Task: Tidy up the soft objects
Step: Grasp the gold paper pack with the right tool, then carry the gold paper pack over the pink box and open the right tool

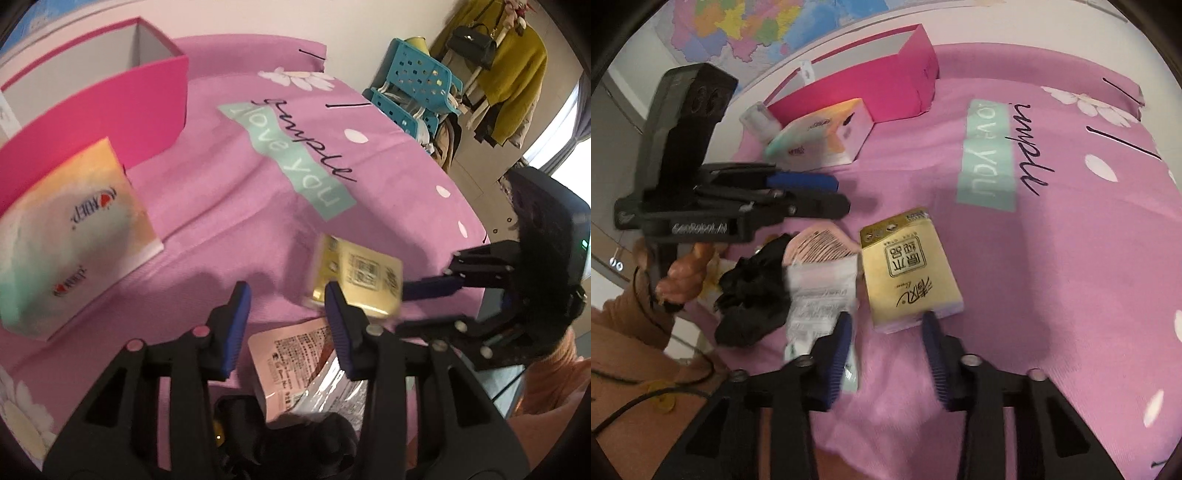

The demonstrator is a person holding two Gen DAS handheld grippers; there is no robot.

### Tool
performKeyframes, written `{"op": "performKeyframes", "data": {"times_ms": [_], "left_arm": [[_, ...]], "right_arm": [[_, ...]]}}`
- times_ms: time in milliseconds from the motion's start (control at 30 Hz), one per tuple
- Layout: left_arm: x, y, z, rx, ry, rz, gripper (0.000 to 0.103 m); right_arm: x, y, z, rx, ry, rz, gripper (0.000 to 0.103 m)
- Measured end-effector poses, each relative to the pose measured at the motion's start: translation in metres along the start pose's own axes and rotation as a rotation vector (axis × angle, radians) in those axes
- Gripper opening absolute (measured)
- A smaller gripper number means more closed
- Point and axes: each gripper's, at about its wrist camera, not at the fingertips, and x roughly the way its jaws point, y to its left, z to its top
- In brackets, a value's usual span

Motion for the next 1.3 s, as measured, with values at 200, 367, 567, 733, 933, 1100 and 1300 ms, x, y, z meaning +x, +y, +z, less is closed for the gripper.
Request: {"op": "performKeyframes", "data": {"times_ms": [200, 367, 567, 733, 933, 1100, 1300], "left_arm": [[-0.002, 0.016, -0.002, -0.046, -0.003, 0.010, 0.043], [-0.002, 0.022, 0.001, -0.058, -0.004, 0.025, 0.043], [0.001, 0.026, 0.011, -0.066, -0.008, 0.034, 0.039], [0.009, 0.028, 0.016, -0.075, 0.015, 0.007, 0.030], [0.000, 0.023, 0.014, -0.071, -0.008, 0.012, 0.029], [-0.023, 0.021, 0.019, -0.073, -0.061, 0.009, 0.029], [-0.065, 0.019, 0.035, -0.061, -0.165, 0.030, 0.029]], "right_arm": [[0.020, -0.003, 0.021, 0.021, -0.064, 0.027, 0.031], [0.036, -0.008, 0.048, 0.046, -0.098, 0.057, 0.032], [0.041, -0.019, 0.061, 0.128, -0.143, 0.101, 0.036], [0.040, -0.025, 0.064, 0.161, -0.169, 0.126, 0.035], [0.041, -0.020, 0.066, 0.153, -0.169, 0.110, 0.033], [0.029, -0.008, 0.074, 0.108, -0.205, 0.095, 0.033], [0.002, 0.007, 0.098, 0.046, -0.279, 0.093, 0.033]]}}
